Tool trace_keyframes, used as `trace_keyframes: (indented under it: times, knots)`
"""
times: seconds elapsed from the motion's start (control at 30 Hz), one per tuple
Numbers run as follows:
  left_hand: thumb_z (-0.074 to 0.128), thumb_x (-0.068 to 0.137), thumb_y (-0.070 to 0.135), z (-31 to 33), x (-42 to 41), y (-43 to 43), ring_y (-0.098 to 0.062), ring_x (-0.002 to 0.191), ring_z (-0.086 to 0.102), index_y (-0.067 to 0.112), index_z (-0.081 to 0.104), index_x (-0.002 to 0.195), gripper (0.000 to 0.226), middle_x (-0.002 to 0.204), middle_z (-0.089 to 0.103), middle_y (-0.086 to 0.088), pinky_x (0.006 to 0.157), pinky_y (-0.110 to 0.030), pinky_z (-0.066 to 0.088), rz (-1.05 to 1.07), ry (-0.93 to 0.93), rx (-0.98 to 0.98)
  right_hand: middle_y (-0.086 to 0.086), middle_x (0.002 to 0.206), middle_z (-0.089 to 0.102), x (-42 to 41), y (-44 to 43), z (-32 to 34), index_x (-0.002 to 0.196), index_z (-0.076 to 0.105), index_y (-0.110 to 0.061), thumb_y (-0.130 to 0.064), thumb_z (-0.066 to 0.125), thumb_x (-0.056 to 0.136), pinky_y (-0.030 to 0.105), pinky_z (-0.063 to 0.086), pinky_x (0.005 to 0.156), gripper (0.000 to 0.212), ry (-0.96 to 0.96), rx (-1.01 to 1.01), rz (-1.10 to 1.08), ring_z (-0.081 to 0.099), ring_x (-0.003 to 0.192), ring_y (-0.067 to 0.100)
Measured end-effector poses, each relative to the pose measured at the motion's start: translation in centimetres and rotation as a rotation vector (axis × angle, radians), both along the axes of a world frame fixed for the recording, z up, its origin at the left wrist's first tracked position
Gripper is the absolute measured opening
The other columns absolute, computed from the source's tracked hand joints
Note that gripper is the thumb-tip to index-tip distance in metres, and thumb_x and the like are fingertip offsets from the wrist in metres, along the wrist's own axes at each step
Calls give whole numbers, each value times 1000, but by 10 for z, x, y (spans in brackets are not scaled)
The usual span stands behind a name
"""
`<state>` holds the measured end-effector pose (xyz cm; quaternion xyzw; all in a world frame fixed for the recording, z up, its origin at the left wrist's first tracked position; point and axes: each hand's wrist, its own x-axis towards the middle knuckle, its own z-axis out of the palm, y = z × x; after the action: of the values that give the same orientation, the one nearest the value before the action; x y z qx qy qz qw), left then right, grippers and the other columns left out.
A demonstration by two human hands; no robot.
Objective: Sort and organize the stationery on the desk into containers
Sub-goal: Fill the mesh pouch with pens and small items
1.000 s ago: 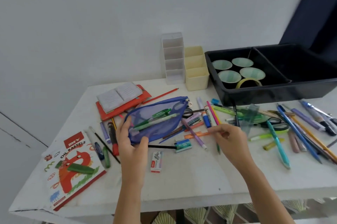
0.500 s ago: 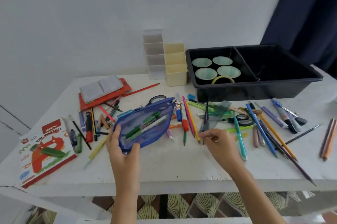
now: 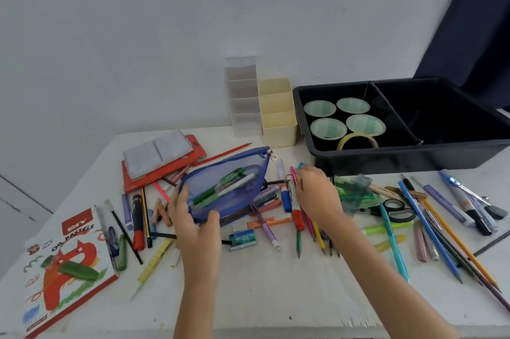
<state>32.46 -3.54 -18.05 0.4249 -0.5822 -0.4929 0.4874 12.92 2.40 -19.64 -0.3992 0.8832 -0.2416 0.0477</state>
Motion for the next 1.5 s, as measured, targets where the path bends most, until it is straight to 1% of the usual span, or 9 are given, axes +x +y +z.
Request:
trace_keyframes:
  times: [0.17, 0.4, 0.53, 0.63, 0.83, 1.03, 1.2, 1.37, 1.5]
  knots:
    - [54, 88, -6, 4, -19, -30, 23, 101, 38, 20, 39, 139, 59, 137, 32, 15, 71, 9, 33, -48, -45, -4, 15, 132, 43, -22, -39, -9, 135, 38, -6, -5, 47, 93, 35, 45, 91, 44, 72, 242, -2, 45, 122, 29]
    - [51, 88, -10, 0, -32, -53, 9, 120, 31, 18, 40, 138, 59, 138, 32, 14, 74, 9, 32, -97, -62, -23, 12, 120, 48, -29, -50, -18, 114, 52, -6, 6, 50, 88, 33, 46, 76, 29, 164, 230, -91, 57, 104, 29]
    - [52, 87, -9, -1, -37, -56, 6, 123, 32, 23, 41, 135, 59, 135, 32, 17, 78, 7, 34, -112, -58, -44, 9, 113, 55, -21, -44, -20, 119, 57, -10, -6, 50, 93, 32, 43, 67, 28, 216, 12, -99, 56, 103, 28]
    - [54, 87, -7, -2, -38, -58, 7, 126, 30, 27, 40, 135, 60, 135, 32, 20, 83, 4, 33, -109, -64, -49, 8, 87, 62, 2, -35, -14, 99, 68, -6, -8, 69, 83, 28, 43, 53, 16, 291, -339, -104, 61, 82, 26]
    - [55, 87, -7, -1, -35, -53, 7, 126, 30, 25, 39, 136, 61, 137, 31, 19, 82, 9, 30, -112, -62, -66, 8, 98, 65, 35, -38, 13, 100, 68, -2, -16, 55, 93, 20, 49, 77, 21, 379, -810, 55, 58, 92, 16]
    - [52, 87, -10, -1, -31, -43, 19, 112, 37, 19, 39, 139, 61, 139, 31, 14, 73, 8, 34, -129, -19, -18, 8, 111, 65, 35, -44, 6, 111, 67, -7, -21, 50, 93, 32, 50, 88, 29, 258, -662, 140, 59, 102, 22]
    - [51, 87, -13, 2, -25, -28, 30, 95, 43, 18, 40, 137, 60, 137, 35, 11, 68, 3, 41, -152, 27, 26, 2, 97, 64, 39, -10, -1, 102, 67, -9, -19, 47, 92, 15, 40, 81, 25, 213, -695, 36, 52, 92, 9]
    - [50, 87, -10, 2, -21, -13, -5, 122, 46, 25, 41, 135, 60, 139, 38, 10, 80, -7, 49, -172, 16, 36, 4, 93, 62, 30, 27, -10, 101, 66, -11, -4, 58, 87, 26, 40, 74, 18, 115, -602, -418, 49, 86, 14]
    - [49, 87, -11, 0, -21, -1, -10, 121, 47, 23, 41, 136, 60, 139, 38, 8, 70, -3, 46, -205, 18, 53, 16, 126, 43, 15, 51, -11, 122, 45, -10, -20, 55, 92, 37, 39, 92, 33, -100, -88, -666, 39, 111, 28]
